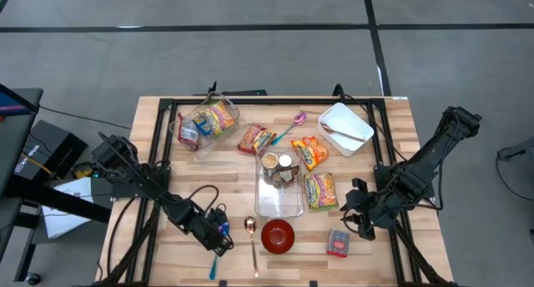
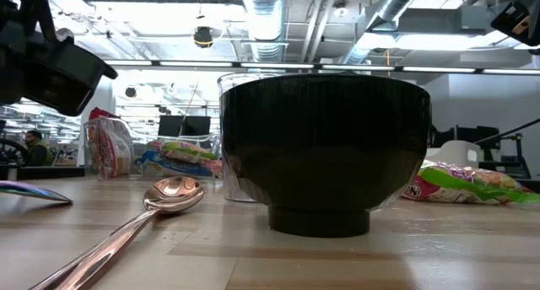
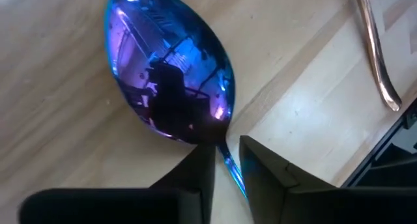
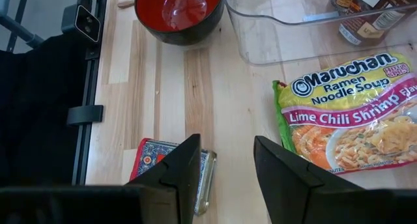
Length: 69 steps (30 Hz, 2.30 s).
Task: Pick & Place Food Item
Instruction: Put the bottom blue spoon into the white bin
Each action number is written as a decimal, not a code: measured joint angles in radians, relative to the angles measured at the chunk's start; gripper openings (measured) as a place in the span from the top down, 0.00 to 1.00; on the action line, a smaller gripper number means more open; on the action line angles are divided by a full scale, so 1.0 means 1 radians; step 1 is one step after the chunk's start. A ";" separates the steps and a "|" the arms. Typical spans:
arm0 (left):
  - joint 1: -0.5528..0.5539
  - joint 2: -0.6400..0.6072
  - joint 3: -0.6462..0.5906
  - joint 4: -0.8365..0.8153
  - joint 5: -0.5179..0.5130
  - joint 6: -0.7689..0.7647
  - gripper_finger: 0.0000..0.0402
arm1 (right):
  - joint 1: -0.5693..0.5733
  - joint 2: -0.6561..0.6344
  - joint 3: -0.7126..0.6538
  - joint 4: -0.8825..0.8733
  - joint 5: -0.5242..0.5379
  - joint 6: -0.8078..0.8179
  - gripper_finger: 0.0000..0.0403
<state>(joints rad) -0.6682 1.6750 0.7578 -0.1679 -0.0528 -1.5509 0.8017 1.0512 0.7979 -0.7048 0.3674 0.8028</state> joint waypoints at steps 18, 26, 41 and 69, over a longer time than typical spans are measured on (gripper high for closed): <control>0.003 -0.022 -0.003 -0.020 -0.119 0.079 0.99 | 0.000 0.000 0.000 0.000 0.000 -0.003 0.66; -0.010 -0.167 -0.006 -0.050 -0.240 0.229 1.00 | -0.006 0.000 0.007 -0.002 0.001 -0.059 0.66; -0.045 -0.360 -0.004 0.161 -0.501 0.670 1.00 | -0.081 0.000 0.099 0.005 0.297 -0.378 0.66; 0.393 -0.253 0.021 1.122 -0.073 1.798 1.00 | -0.140 0.000 0.102 0.512 0.451 -0.733 0.59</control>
<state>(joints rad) -0.2750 1.4216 0.7789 0.9538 -0.1253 0.2471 0.6619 1.0515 0.9001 -0.1927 0.8180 0.0696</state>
